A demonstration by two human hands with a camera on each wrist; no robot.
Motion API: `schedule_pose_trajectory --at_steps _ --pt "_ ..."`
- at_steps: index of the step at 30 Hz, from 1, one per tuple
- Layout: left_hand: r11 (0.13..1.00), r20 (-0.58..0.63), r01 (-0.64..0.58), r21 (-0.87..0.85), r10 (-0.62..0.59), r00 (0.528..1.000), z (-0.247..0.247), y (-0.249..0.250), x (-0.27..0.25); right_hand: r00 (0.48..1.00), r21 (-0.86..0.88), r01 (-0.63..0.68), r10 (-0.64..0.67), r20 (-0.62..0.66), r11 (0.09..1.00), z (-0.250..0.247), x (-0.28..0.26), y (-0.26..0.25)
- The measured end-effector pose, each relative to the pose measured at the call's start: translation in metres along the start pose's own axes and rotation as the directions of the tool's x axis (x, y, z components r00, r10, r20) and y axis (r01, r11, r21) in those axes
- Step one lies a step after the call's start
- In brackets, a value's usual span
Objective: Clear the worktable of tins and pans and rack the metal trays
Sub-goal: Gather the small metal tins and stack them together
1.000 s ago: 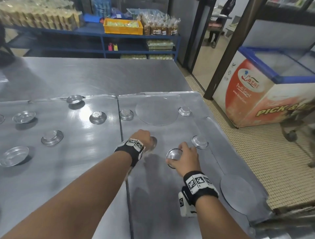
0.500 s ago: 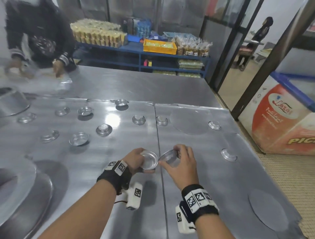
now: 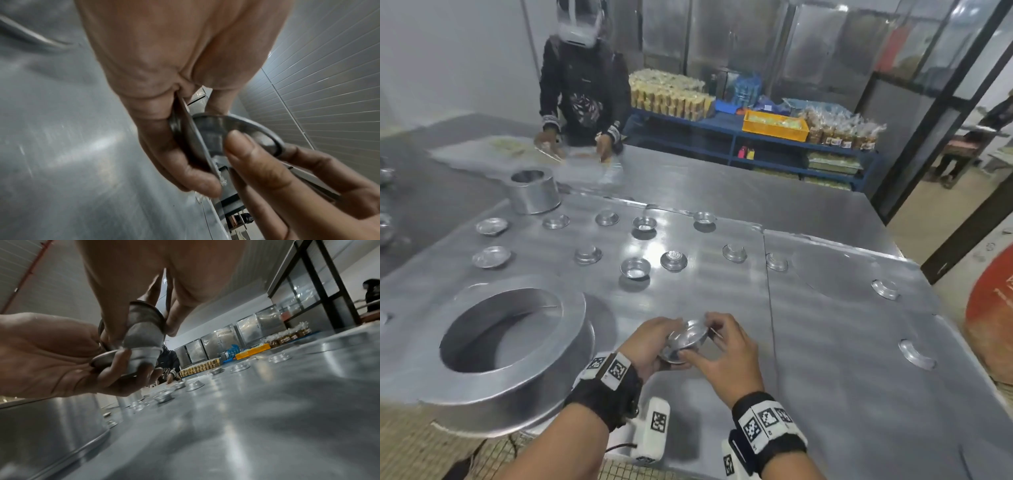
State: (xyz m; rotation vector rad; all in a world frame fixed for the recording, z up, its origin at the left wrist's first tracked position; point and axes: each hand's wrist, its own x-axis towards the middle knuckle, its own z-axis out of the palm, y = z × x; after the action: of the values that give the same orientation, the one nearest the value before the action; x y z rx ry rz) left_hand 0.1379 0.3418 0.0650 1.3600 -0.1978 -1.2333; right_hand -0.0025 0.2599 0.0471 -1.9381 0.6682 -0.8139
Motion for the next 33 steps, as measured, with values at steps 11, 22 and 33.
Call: schedule_pose_trajectory --at_steps 11,22,33 --pt "0.983 -0.054 -0.142 0.115 0.149 0.987 -0.062 0.005 -0.03 0.976 0.152 -0.149 0.12 0.182 0.977 0.051 -0.012 -0.028" --pt "0.975 -0.145 -0.219 0.047 0.223 0.964 -0.102 0.03 -0.048 0.97 0.343 -0.201 0.136 0.204 0.918 0.086 -0.004 -0.046" --pt "0.972 -0.228 -0.226 -0.065 0.206 0.952 -0.155 0.062 -0.057 0.957 -0.353 -0.055 0.15 0.248 0.934 0.132 0.058 -0.032"
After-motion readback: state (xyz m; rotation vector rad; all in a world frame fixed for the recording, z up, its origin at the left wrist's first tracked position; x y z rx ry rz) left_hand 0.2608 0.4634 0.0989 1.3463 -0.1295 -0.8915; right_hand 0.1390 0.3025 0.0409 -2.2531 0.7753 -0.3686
